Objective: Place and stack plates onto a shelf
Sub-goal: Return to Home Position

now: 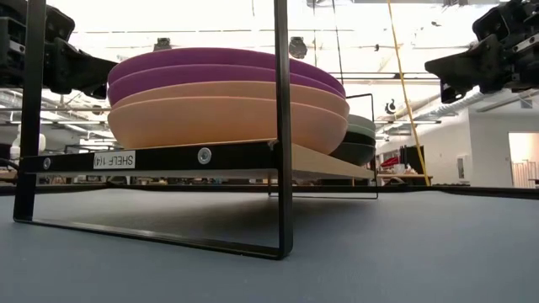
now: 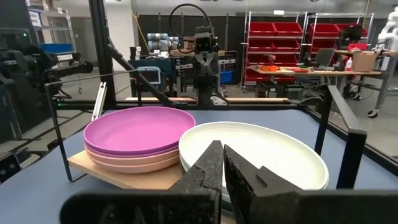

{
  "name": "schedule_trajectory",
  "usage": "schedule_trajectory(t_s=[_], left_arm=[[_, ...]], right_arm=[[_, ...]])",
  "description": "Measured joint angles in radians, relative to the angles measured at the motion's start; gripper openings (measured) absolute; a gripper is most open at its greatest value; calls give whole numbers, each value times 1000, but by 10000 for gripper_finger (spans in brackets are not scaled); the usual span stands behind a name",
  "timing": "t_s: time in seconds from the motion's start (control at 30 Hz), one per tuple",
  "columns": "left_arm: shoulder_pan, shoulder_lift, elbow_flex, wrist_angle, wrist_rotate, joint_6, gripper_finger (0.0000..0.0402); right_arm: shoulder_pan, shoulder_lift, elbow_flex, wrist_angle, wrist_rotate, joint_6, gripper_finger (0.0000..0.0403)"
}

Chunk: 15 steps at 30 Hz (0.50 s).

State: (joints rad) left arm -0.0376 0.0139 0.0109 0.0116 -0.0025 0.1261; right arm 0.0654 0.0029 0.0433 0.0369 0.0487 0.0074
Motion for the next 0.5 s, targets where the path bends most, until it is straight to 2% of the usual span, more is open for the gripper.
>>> schedule_trajectory(t_s=[0.5], left_arm=[[0, 0, 0, 0, 0, 0, 5]], right_arm=[[0, 0, 0, 54, 2, 0, 0]])
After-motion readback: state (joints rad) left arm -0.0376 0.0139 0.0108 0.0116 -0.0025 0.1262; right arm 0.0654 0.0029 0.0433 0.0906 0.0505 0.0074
